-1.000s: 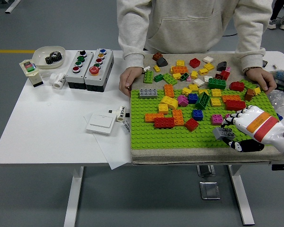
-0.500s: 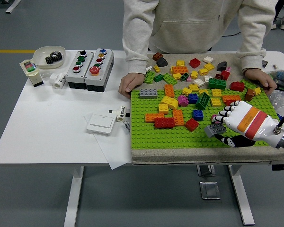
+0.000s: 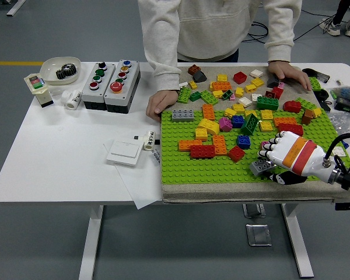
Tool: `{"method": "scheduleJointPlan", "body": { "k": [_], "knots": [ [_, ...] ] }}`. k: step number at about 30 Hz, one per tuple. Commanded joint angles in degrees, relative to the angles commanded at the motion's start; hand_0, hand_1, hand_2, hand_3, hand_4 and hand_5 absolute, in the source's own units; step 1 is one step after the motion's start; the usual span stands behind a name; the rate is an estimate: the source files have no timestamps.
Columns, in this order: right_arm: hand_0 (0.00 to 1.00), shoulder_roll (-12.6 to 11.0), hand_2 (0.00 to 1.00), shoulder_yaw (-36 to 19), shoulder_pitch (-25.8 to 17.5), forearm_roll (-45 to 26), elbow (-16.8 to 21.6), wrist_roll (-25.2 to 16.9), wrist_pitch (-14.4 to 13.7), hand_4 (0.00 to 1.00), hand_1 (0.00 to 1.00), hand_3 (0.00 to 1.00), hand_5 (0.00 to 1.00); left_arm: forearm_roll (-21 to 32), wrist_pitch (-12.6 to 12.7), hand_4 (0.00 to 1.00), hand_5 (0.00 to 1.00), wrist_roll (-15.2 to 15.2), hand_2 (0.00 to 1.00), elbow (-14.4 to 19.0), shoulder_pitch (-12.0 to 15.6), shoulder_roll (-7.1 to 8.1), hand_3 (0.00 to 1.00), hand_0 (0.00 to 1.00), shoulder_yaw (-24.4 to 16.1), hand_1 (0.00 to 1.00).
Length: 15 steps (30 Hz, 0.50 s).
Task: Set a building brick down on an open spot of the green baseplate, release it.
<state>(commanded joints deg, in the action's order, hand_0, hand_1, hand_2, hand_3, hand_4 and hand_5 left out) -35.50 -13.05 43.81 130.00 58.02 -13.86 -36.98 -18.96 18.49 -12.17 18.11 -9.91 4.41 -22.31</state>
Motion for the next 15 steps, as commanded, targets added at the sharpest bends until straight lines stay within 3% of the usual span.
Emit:
{"method": "scheduleJointPlan", "body": {
  "k": [9,10,15],
  "knots": [
    [0.367,-0.3,0.579,0.2,0.2,0.0,0.5,2.0,0.0,0.660,0.505,0.568,0.471,0.0,0.0,0.566,0.606,0.0,0.648,0.0,0.0,0.01,0.549,0.607,-0.1,0.683],
    [0.389,-0.4,0.636,0.1,0.1,0.0,0.5,2.1,0.0,0.681,0.530,0.640,0.420,-0.1,0.0,0.565,0.606,-0.1,0.647,0.0,0.0,0.01,0.548,0.606,-0.1,0.683],
    [0.389,-0.6,0.636,0.3,0.1,0.0,0.5,1.3,0.0,0.681,0.530,0.640,0.420,-0.5,-0.1,0.565,0.606,-0.2,0.647,0.0,0.0,0.01,0.548,0.606,-0.3,0.683]
  ]
}}
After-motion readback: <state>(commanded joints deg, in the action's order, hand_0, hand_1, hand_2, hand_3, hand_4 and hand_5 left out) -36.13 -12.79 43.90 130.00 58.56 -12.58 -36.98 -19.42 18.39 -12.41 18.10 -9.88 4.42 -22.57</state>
